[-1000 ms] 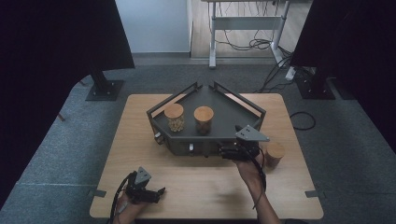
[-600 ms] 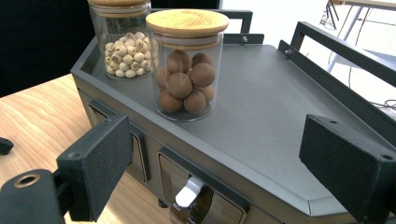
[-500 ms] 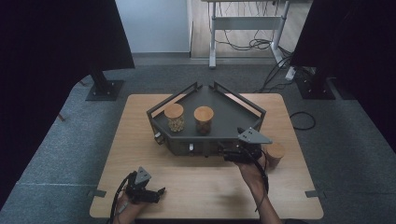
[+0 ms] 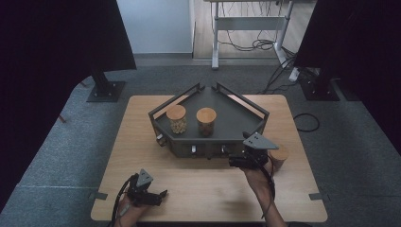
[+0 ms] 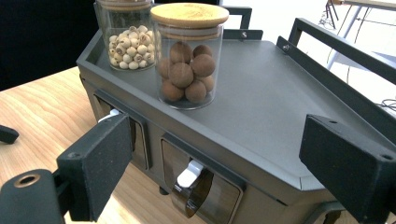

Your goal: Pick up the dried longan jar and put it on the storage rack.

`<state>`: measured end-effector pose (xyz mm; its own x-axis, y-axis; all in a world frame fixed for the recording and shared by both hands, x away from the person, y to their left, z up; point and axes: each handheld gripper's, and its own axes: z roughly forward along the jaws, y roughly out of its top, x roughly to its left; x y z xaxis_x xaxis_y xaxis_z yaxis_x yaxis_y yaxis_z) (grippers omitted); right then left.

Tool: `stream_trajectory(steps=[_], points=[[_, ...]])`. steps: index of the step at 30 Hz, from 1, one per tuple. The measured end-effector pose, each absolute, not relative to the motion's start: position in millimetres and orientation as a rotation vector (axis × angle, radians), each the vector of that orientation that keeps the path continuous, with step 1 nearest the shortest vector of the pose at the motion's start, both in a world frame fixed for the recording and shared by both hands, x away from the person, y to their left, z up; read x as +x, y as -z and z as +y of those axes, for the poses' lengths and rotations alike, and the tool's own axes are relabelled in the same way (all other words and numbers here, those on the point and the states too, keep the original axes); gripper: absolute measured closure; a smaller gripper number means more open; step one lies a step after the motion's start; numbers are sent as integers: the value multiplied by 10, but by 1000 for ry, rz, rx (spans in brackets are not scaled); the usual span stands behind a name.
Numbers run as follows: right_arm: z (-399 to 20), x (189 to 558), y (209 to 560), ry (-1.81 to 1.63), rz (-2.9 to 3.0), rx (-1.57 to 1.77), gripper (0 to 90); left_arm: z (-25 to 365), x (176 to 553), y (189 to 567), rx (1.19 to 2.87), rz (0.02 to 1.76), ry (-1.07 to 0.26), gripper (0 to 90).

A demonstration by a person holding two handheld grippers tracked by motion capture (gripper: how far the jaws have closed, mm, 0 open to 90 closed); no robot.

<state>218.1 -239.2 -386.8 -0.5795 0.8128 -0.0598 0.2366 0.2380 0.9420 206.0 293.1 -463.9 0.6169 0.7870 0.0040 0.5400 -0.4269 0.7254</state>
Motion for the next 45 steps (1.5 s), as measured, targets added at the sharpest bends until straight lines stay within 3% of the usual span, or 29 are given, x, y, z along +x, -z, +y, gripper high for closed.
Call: stream_trajectory(steps=[45], points=[[-2555, 1997, 4163, -1317, 1977, 1028, 95, 2932, 2059, 4637, 2141, 1035, -454, 23]])
